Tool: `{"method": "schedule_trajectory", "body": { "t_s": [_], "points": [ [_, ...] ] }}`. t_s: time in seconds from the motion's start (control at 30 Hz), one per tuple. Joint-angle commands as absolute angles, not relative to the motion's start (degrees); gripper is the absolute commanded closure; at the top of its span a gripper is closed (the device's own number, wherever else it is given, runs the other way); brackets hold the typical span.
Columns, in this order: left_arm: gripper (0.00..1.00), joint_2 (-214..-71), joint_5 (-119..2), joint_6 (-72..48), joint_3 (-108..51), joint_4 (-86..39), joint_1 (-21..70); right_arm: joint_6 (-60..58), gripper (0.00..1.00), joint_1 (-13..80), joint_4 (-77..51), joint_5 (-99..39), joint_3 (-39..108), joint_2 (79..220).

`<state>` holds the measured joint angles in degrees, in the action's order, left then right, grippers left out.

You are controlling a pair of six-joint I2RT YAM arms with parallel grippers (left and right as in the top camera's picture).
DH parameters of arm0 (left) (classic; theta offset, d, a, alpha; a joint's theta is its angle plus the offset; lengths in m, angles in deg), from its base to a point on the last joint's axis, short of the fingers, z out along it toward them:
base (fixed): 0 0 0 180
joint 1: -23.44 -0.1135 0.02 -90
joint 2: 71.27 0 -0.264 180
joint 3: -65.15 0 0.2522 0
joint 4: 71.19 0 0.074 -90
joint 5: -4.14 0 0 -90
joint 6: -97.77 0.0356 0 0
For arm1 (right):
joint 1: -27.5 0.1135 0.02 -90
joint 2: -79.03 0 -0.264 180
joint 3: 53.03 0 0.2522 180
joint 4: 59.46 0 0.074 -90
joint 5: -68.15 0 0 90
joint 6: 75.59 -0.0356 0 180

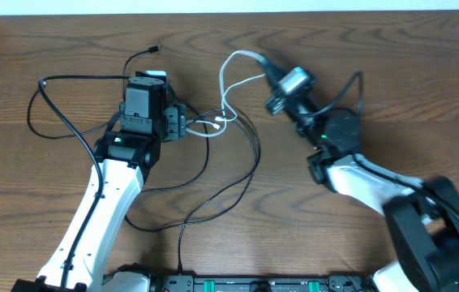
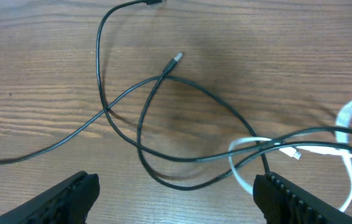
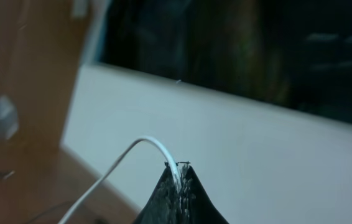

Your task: Untangle cables

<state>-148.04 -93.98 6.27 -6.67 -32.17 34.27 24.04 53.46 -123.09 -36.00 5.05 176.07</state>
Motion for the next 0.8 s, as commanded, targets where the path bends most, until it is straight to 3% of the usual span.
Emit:
{"method": "schedule_trajectory", "body": {
  "t_s": [0.0, 0.27, 0.6, 0.77],
  "points": [
    [0.16, -148.00, -94.95, 5.77, -7.88, -32.15, 34.12, 23.30, 0.99, 49.68, -119.98, -33.53, 5.66, 169.53],
    [0.16, -148.00, -94.95, 5.77, -7.88, -32.15, 34.12, 22.29, 0.99, 42.03, -106.21, -34.14, 5.66, 155.87],
    [0.16, -148.00, -94.95, 5.77, -7.88, -32.15, 34.12, 23.69, 0.99, 36.06, -102.85, -34.03, 5.66, 147.61],
    [0.16, -148.00, -94.95, 5.77, -7.88, -32.15, 34.12, 27.85, 0.99, 36.06, -81.67, -34.12, 5.66, 148.61]
  ]
}}
